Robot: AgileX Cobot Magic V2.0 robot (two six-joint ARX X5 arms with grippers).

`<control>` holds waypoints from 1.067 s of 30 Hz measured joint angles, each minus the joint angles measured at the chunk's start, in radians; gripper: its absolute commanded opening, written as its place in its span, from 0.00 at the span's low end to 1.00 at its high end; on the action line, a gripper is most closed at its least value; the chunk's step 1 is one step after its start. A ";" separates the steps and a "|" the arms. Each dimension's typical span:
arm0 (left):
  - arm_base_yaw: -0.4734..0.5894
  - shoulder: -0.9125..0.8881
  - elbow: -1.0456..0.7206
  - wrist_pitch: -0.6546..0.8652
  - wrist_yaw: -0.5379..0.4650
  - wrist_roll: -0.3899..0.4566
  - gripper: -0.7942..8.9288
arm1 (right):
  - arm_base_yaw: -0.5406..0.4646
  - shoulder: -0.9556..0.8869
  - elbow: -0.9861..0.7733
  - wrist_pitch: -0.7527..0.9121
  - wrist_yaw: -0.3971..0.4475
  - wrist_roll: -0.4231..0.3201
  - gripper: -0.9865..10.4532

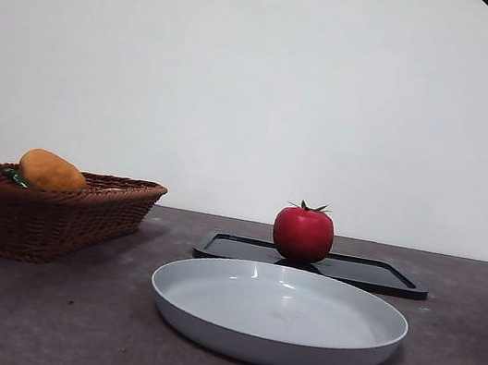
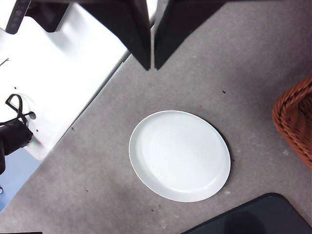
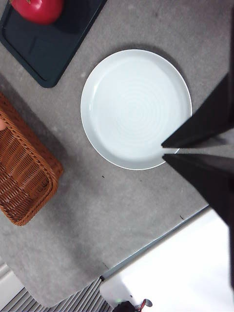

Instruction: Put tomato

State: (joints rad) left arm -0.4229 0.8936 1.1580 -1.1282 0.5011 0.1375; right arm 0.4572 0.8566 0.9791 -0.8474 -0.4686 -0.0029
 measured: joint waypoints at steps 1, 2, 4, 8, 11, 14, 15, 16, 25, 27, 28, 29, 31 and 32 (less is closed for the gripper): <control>0.000 0.000 0.000 0.000 0.000 0.000 0.09 | 0.000 0.000 0.000 0.000 0.000 0.000 0.09; 0.000 0.000 0.000 0.000 0.000 0.000 0.09 | 0.000 0.000 0.000 0.000 0.000 0.000 0.09; 0.000 0.000 0.000 0.000 0.000 0.000 0.09 | 0.000 0.000 0.000 0.000 0.000 0.000 0.09; 0.000 0.000 0.000 0.011 0.000 0.000 0.09 | 0.000 0.000 0.000 0.000 0.000 0.000 0.09; 0.006 -0.005 0.000 0.066 -0.002 0.012 0.09 | 0.000 0.000 0.000 0.000 0.000 0.000 0.09; 0.046 -0.048 -0.018 0.182 -0.002 0.072 0.09 | 0.000 0.000 0.000 0.000 0.000 0.000 0.09; 0.070 -0.077 -0.040 0.261 -0.002 0.087 0.09 | 0.000 0.000 0.000 0.000 0.000 0.000 0.09; 0.097 -0.113 -0.072 0.356 -0.002 0.091 0.09 | 0.000 0.000 0.000 0.000 0.000 0.000 0.09; 0.370 -0.448 -0.523 1.102 -0.095 0.068 0.09 | 0.000 0.000 0.000 0.000 0.000 0.000 0.09; 0.401 -0.505 -0.598 1.102 -0.151 0.062 0.09 | 0.000 0.000 0.000 0.000 0.000 0.000 0.09; 0.416 -0.541 -0.651 1.096 -0.192 0.059 0.09 | 0.000 0.000 0.000 0.000 0.000 0.000 0.09; 0.425 -0.567 -0.690 1.093 -0.220 0.058 0.09 | 0.000 0.000 0.000 0.000 0.000 0.000 0.09; 0.440 -0.626 -0.774 1.085 -0.278 0.057 0.09 | 0.000 0.000 0.000 0.000 0.000 0.000 0.09; 0.444 -0.649 -0.804 1.085 -0.298 0.055 0.09 | 0.000 0.000 0.000 0.000 0.000 0.000 0.09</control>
State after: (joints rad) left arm 0.0208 0.2443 0.3538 -0.0437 0.2028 0.1921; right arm 0.4572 0.8566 0.9791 -0.8474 -0.4686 -0.0029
